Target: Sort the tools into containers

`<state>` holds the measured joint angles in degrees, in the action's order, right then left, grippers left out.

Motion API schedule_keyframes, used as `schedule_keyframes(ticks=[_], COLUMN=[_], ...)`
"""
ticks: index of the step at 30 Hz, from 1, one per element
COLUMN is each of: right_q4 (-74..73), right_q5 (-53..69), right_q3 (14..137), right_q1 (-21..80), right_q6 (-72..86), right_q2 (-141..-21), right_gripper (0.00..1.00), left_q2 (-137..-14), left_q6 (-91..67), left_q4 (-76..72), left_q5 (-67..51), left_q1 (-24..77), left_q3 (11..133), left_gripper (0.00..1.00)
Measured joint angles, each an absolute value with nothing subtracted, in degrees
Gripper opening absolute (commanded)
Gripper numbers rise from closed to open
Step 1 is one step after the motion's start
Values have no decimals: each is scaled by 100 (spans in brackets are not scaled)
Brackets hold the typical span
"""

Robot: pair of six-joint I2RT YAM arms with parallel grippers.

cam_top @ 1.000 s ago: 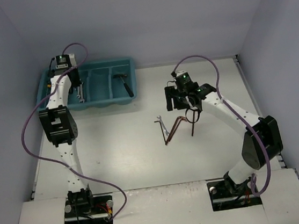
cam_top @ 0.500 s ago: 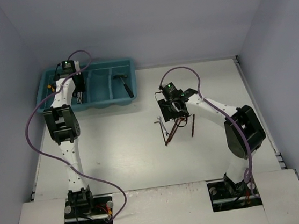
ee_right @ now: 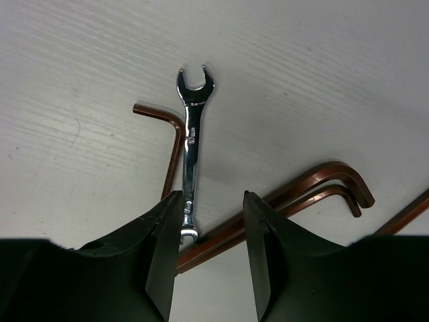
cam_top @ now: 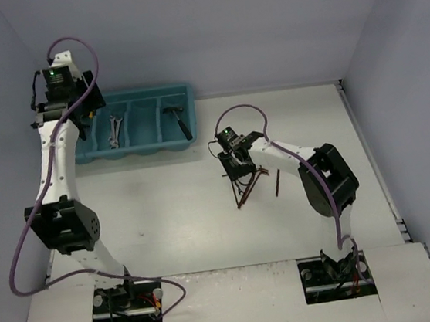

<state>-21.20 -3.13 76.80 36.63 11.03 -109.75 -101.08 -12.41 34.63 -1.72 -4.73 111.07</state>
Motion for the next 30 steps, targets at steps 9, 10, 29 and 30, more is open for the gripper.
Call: schedule_keyframes(ticks=[9, 10, 29, 30], right_q4=[-2105, -2095, -1993, -2000], right_q5=[-368, -377, -372, -370], right_q3=[7837, 7839, 7858, 7869], right_q1=[3728, 3728, 3798, 3798], right_q6=[1116, 1134, 1427, 1452], right_q2=[-11361, -11407, -11478, -11478], right_gripper=[37, 36, 0, 0], left_q2=[-8111, -8038, -6885, -6841], left_q6=[-1731, -1750, -2021, -2055], left_q4=[3588, 3616, 3996, 4004], left_q5=[-798, -855, -1406, -1422], left_q1=[-330, -313, 305, 417], left_q3=[9255, 9089, 7882, 7816], left_gripper=[65, 65, 66, 66])
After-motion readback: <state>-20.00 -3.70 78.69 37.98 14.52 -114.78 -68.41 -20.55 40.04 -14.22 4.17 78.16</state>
